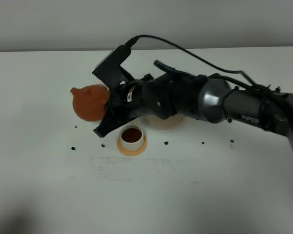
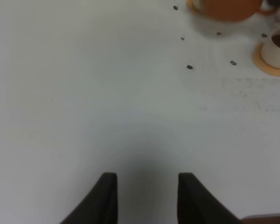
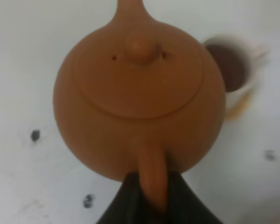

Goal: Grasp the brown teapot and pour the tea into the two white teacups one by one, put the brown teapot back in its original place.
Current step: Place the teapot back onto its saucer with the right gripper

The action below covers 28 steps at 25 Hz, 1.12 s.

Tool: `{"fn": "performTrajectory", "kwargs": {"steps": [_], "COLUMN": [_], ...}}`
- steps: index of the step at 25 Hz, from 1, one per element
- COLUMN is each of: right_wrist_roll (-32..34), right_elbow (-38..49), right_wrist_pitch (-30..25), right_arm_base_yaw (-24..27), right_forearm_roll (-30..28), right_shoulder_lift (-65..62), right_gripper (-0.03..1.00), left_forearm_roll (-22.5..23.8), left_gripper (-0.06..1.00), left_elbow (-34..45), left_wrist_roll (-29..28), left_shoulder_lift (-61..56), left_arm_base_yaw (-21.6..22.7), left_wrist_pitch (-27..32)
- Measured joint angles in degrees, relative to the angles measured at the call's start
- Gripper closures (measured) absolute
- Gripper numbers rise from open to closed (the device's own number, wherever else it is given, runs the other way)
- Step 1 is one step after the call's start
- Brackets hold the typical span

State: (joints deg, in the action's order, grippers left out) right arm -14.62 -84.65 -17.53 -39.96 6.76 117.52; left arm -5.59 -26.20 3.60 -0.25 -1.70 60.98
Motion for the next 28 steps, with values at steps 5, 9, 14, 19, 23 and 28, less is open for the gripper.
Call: {"fn": "performTrajectory", "kwargs": {"steps": [5, 9, 14, 19, 23, 28], "right_wrist_roll": [3.9, 5.0, 5.6, 8.5, 8.8, 9.2], "right_elbow": [7.6, 16.5, 26.0, 32.2, 32.5, 32.5], "right_wrist_pitch": [3.2, 9.5, 18.9, 26.6, 28.5, 29.9], "right_arm_base_yaw": [4.2, 7.8, 9.6, 11.0, 12.2, 12.7], "right_forearm_roll": [-2.0, -1.9, -0.9, -0.6, -0.6, -0.7], "right_shoulder_lift": [-7.7, -11.3, -11.7, -11.7, -11.1, -7.8], "right_gripper": [0.88, 0.88, 0.88, 0.88, 0.88, 0.88], "left_forearm_roll": [0.0, 0.0, 0.0, 0.0, 0.0, 0.0], "left_gripper": [0.65, 0.65, 0.65, 0.65, 0.65, 0.65], "left_elbow": [0.0, 0.0, 0.0, 0.0, 0.0, 0.0], "left_wrist_roll": [0.0, 0.0, 0.1, 0.1, 0.1, 0.1], "left_shoulder_lift": [0.0, 0.0, 0.0, 0.0, 0.0, 0.0], "left_arm_base_yaw": [0.0, 0.0, 0.0, 0.0, 0.0, 0.0], "left_wrist_pitch": [0.0, 0.0, 0.0, 0.0, 0.0, 0.0]}}
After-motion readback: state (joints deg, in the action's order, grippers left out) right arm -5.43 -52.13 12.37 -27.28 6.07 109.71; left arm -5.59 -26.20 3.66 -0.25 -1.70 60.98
